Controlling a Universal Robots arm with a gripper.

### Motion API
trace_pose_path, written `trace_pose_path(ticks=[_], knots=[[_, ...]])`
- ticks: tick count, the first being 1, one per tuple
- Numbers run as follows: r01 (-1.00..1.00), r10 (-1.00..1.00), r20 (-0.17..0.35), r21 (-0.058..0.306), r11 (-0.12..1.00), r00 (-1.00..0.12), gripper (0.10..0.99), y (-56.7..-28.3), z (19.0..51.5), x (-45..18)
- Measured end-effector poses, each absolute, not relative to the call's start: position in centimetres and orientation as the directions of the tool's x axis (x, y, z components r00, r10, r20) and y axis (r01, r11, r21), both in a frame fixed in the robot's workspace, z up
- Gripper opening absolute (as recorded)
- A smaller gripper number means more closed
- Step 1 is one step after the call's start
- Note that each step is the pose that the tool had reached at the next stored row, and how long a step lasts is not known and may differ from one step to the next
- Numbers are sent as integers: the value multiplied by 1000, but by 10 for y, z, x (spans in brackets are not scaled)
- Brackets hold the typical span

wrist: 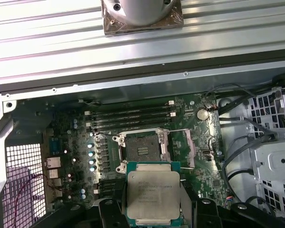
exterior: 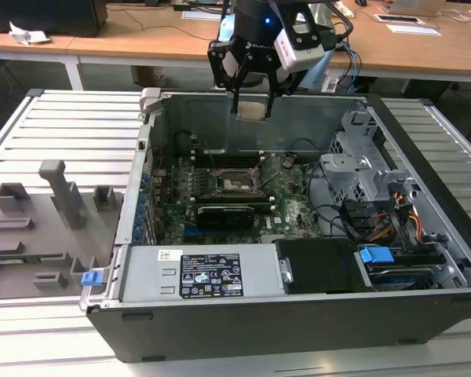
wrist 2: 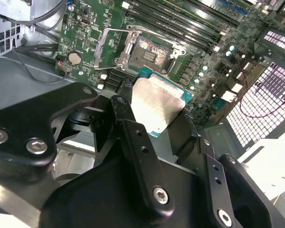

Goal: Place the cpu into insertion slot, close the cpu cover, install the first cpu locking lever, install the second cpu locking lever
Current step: 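Place the cpu into insertion slot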

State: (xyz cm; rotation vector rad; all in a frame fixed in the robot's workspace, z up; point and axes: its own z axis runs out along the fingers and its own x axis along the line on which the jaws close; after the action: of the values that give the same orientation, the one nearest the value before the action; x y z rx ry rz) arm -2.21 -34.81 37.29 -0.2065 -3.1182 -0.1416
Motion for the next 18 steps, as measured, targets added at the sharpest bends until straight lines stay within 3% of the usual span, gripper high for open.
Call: trace_pose_path(ticks=[18], knots=[[170, 169, 19, 89, 981, -985, 541, -348, 373, -23]])
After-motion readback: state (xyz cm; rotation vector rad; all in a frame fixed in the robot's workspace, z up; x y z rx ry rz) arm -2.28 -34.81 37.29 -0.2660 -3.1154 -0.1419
